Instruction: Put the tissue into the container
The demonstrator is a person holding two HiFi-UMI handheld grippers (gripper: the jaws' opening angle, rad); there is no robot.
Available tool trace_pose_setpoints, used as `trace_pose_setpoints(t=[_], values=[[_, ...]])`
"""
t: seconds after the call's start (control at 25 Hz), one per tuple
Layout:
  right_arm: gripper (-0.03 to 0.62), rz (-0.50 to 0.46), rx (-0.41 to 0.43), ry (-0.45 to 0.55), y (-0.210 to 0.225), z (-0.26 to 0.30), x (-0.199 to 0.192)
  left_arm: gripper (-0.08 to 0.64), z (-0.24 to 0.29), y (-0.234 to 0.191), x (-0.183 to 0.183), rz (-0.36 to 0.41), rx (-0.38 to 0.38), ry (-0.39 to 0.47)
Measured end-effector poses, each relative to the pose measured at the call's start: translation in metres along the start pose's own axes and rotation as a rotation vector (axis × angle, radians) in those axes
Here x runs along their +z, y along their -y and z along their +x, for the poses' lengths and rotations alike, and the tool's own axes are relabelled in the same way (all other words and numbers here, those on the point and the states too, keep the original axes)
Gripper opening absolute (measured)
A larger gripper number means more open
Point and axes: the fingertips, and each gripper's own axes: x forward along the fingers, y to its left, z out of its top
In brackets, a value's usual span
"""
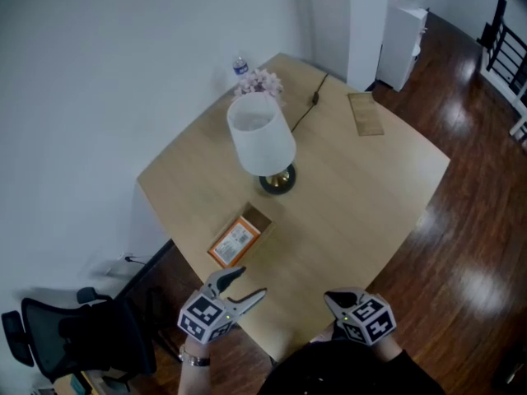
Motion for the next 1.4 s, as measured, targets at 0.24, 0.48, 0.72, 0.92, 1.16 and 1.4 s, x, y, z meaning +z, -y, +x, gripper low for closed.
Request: trace_pose_setpoints(t=[0.24, 0.48, 0.72, 0.92, 1.16, 1.4], values=[[-0.005, -0.067, 0.032, 0.009, -0.019, -0.004, 0.006, 0.030, 0.008, 0.079, -0.026, -0.218, 0.072, 0.087], [-0.006, -0.125, 0.080, 0.023, -0.039, -0.011, 0.008, -0.017, 0.017, 0.118, -0.041, -0.282, 0.125, 0.088], [-0.008, -0.162, 0.101, 0.022, -0.048, -0.015, 0.009, -0.017, 0.014, 0.122, -0.037, -0.279, 0.149, 0.102], [-0.009, -0.181, 0.098, 0.033, -0.047, -0.018, 0.014, -0.017, 0.013, 0.125, -0.036, -0.256, 0.158, 0.107], [-0.009, -0.196, 0.087, 0.019, -0.044, -0.021, 0.015, -0.017, 0.010, 0.124, -0.037, -0.281, 0.179, 0.102], [-0.009, -0.196, 0.103, 0.019, -0.047, -0.021, 0.012, -0.017, 0.007, 0.121, -0.036, -0.299, 0.190, 0.109]])
